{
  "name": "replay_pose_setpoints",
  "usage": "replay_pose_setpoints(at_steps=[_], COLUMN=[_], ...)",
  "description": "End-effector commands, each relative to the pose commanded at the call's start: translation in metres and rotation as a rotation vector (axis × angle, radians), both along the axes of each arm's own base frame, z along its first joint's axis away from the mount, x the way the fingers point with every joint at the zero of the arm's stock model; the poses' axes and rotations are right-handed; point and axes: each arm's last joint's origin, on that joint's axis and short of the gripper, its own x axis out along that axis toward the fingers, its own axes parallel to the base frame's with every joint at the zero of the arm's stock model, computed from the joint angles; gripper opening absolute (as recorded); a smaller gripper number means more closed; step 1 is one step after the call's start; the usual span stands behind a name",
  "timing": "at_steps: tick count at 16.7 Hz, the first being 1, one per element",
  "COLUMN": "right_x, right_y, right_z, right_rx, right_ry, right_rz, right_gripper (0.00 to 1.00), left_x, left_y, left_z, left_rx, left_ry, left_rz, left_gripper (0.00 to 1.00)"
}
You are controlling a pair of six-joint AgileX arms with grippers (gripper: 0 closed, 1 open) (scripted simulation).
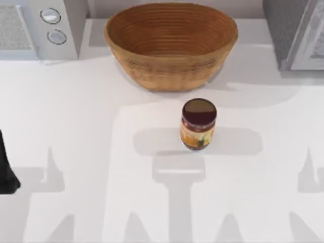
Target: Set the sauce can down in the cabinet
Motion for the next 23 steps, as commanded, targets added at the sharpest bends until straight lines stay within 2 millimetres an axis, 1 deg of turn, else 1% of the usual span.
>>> replay_pose_setpoints(at_steps=[3,7,10,12,15,18,20,21,23], right_x=[0.0,0.006,0.019,0.034,0.067,0.111,0.144,0.16,0.191], right_y=[0.001,0.007,0.014,0.02,0.03,0.041,0.049,0.054,0.062], right_z=[0.001,0.016,0.033,0.045,0.058,0.059,0.05,0.042,0.02], right_rx=[-0.001,-0.015,-0.035,-0.049,-0.071,-0.089,-0.097,-0.1,-0.101], right_ry=[0.001,0.02,0.055,0.082,0.124,0.159,0.176,0.182,0.188], right_rz=[0.01,0.137,0.292,0.409,0.595,0.788,0.918,0.981,1.105], right_gripper=[1.0,1.0,1.0,1.0,1.0,1.0,1.0,1.0,1.0], left_x=[0.0,0.0,0.0,0.0,0.0,0.0,0.0,0.0,0.0], left_y=[0.0,0.0,0.0,0.0,0.0,0.0,0.0,0.0,0.0], left_z=[0.0,0.0,0.0,0.0,0.0,0.0,0.0,0.0,0.0], left_rx=[0.0,0.0,0.0,0.0,0.0,0.0,0.0,0.0,0.0], left_ry=[0.0,0.0,0.0,0.0,0.0,0.0,0.0,0.0,0.0], left_rz=[0.0,0.0,0.0,0.0,0.0,0.0,0.0,0.0,0.0], left_gripper=[1.0,1.0,1.0,1.0,1.0,1.0,1.0,1.0,1.0])
